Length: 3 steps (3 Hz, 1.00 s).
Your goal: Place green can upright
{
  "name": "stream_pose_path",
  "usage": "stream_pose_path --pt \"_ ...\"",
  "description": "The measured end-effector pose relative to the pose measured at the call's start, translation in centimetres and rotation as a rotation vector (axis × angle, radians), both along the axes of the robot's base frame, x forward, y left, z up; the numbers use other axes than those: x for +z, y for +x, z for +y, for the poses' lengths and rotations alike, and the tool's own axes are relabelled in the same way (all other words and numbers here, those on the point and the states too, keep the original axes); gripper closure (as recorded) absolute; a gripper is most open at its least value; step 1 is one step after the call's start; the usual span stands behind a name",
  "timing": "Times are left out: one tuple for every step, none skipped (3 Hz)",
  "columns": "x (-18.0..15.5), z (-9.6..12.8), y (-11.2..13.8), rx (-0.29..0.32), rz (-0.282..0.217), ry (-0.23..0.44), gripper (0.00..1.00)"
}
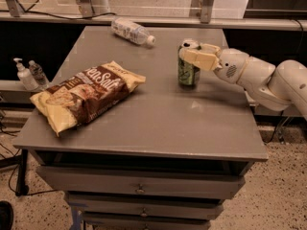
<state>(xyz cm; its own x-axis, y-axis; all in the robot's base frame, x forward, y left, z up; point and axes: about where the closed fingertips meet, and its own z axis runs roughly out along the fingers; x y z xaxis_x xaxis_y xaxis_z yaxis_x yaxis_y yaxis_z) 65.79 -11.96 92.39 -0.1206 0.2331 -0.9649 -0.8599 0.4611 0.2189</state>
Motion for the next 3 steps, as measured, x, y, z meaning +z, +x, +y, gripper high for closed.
stream_pose_path --pt "-0.63 -0.36 -0.08 -0.004 -0.003 0.014 0.83" --pt "-1.17 -0.72 -0.19 -0.007 0.001 0.022 0.59" --pt "-1.53 -0.77 -0.3 -0.005 0.006 0.027 0.35"
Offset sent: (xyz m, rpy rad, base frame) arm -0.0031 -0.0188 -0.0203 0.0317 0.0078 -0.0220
